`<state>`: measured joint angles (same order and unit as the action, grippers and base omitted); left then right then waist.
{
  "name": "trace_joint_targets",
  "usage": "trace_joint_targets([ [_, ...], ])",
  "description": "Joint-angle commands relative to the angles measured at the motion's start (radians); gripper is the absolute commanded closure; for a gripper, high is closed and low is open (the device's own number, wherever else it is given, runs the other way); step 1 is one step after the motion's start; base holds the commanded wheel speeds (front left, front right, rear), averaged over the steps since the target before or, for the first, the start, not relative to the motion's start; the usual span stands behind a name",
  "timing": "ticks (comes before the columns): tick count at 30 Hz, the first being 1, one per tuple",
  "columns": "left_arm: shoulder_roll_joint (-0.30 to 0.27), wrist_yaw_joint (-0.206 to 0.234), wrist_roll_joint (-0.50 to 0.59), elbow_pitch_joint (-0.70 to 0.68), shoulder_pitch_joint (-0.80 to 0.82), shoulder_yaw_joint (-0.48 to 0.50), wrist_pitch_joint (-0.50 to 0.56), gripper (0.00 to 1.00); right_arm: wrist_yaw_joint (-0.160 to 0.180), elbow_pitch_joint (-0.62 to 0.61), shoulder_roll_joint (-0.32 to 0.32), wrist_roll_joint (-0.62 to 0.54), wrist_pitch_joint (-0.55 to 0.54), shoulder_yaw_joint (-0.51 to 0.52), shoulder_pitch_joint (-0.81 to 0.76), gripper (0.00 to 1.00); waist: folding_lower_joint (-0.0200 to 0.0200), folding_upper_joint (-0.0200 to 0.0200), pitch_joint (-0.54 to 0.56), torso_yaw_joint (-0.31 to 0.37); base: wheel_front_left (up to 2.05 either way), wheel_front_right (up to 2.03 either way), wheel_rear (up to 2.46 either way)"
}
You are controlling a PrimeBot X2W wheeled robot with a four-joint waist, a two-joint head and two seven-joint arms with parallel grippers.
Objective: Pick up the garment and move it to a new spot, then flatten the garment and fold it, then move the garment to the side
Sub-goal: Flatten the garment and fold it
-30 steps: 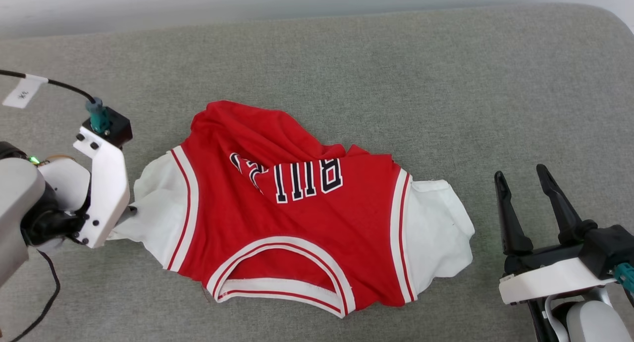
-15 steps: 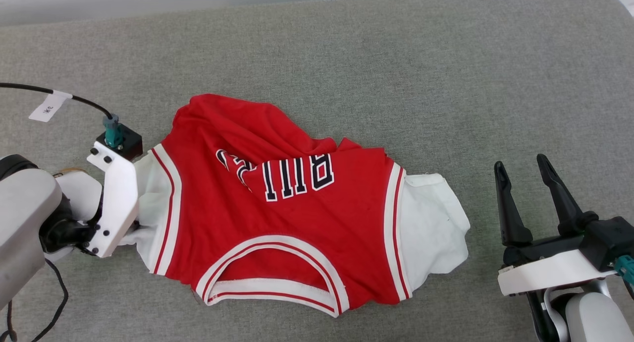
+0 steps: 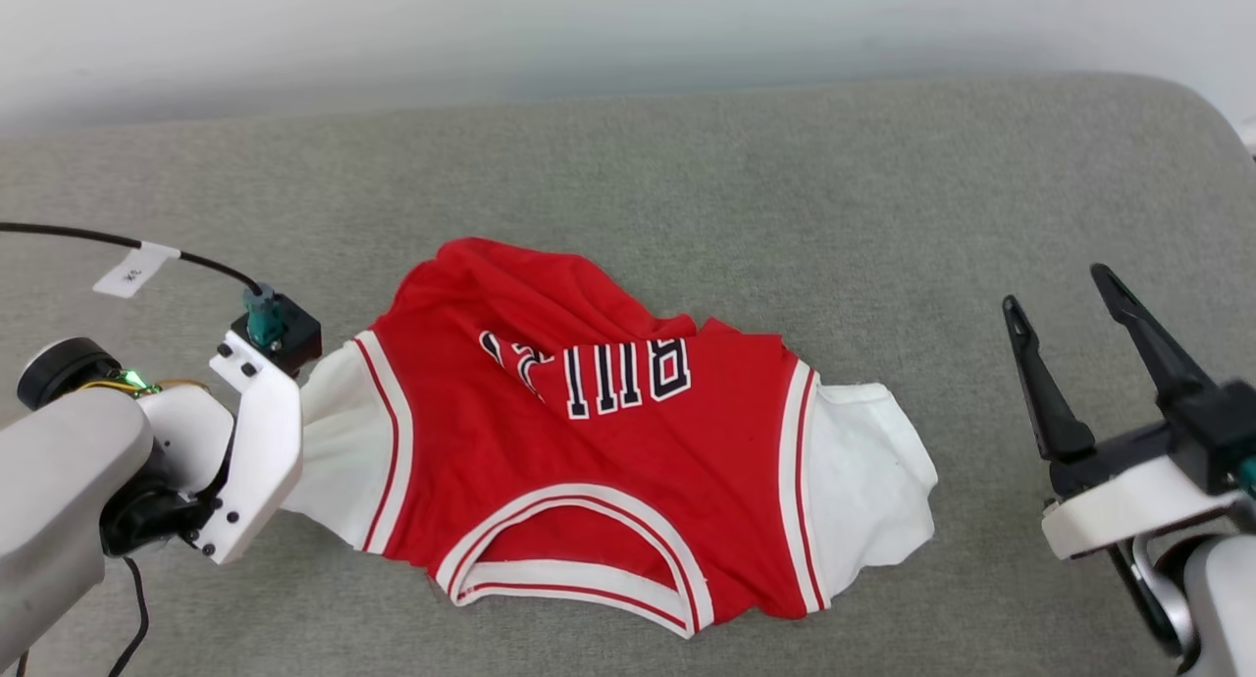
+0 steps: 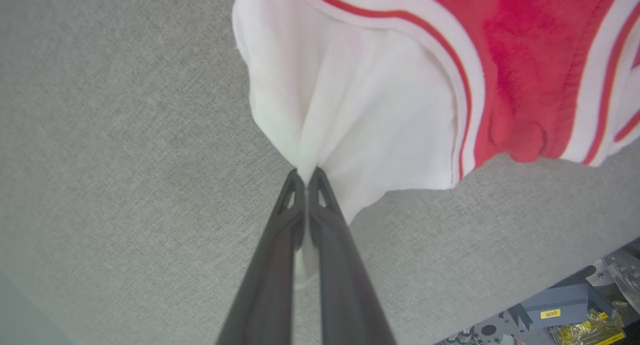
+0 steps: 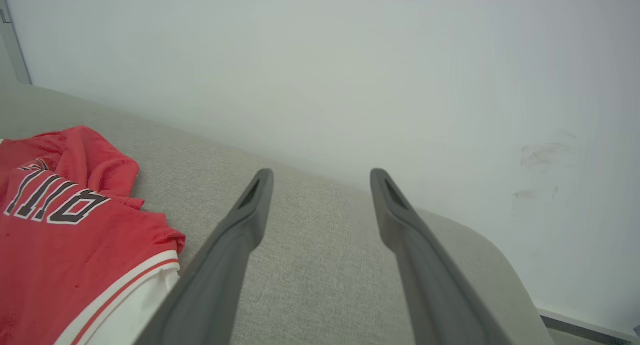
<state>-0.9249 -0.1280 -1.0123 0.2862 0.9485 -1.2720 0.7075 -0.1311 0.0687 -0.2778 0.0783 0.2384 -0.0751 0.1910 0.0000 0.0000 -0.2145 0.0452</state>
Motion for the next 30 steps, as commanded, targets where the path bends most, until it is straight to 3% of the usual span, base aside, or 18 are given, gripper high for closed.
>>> trace_joint_targets([
  [1,-0.010,0.000,0.009,-0.022,-0.022,-0.002,-0.008,1.00,0.001,-0.014,-0.054,0.010,-0.049,-0.045,0.039,0.00,0.0000,0.0000,0.035,-0.023,0.00,0.00,0.00],
  [7,-0.011,0.004,0.020,-0.063,-0.041,-0.003,-0.026,1.00,0.001,-0.092,-0.278,0.135,-0.354,-0.276,0.156,0.00,0.0000,0.0000,0.061,-0.040,0.00,0.00,0.00],
  [16,0.012,0.011,0.037,-0.072,-0.045,-0.003,-0.045,1.00,0.001,-0.199,-0.550,0.459,-0.855,-0.683,0.390,0.00,0.0000,0.0000,0.067,-0.056,0.00,0.00,0.00],
  [23,0.028,0.008,0.054,-0.062,-0.026,-0.003,-0.067,1.00,0.001,-0.210,-0.630,0.651,-1.122,-0.914,0.544,0.00,0.0000,0.0000,0.052,-0.075,0.00,0.00,0.00],
  [30,0.049,0.006,0.069,-0.056,0.000,0.002,-0.087,1.00,0.001,-0.124,-0.601,0.725,-1.147,-1.014,0.610,0.00,0.0000,0.0000,0.005,-0.099,0.00,0.00,0.00],
])
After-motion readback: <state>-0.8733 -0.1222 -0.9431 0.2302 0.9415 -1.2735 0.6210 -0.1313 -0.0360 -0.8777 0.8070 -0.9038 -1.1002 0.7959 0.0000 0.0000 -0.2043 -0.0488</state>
